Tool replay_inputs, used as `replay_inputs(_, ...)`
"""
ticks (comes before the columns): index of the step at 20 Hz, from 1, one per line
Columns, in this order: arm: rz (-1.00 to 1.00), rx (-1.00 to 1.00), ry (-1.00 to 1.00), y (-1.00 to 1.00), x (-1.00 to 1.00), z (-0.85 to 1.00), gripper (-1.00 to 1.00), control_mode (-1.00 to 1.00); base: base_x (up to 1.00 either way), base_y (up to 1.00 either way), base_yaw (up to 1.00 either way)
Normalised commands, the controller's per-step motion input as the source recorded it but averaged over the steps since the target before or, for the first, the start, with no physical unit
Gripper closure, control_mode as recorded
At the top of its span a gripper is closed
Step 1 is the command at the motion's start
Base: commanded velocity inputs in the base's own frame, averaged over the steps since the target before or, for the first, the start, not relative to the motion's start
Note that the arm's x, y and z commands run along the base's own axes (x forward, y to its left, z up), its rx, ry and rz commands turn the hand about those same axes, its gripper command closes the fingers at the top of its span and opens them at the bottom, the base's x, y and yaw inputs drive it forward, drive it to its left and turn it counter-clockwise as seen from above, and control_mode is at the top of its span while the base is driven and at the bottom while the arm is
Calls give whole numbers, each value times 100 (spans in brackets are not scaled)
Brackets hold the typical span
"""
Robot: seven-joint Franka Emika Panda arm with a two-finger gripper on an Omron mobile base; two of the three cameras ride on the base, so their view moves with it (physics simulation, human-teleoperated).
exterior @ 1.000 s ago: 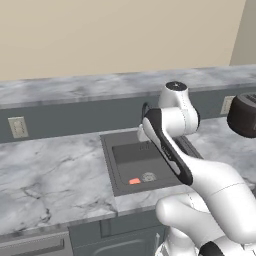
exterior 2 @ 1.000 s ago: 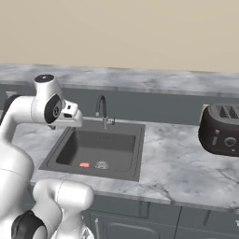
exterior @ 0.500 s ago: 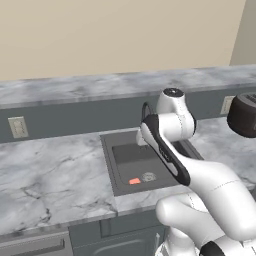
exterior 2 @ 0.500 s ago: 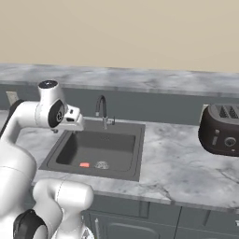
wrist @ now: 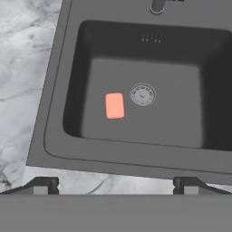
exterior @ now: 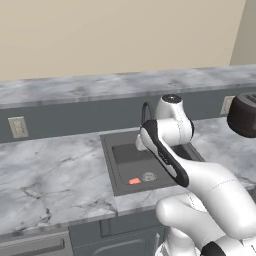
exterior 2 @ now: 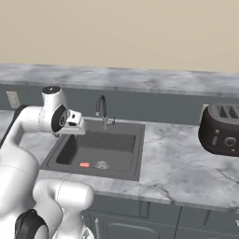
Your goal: Pick up the bar soap and dish brush from the sink, and place them back in the cabinet, and close the cabinet doors.
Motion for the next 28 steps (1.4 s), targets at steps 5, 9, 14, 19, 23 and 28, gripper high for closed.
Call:
replay_inputs(5,2,0,1,0,16,-21,-100,-100,0,0,0)
replay_inputs(9,1,0,1,0,20,-19,-100,-100,0,0,0)
replay_inputs(14,1,0,2,0,16,-19,-100,-100,0,0,0)
replay_inputs(19,2,0,5,0,15,-20,-100,-100,0,0,0)
replay_inputs(23,1,0,7,0,18,-14,-100,-100,0,0,0)
replay_inputs(28,1,0,8,0,17,-7,-100,-100,0,0,0)
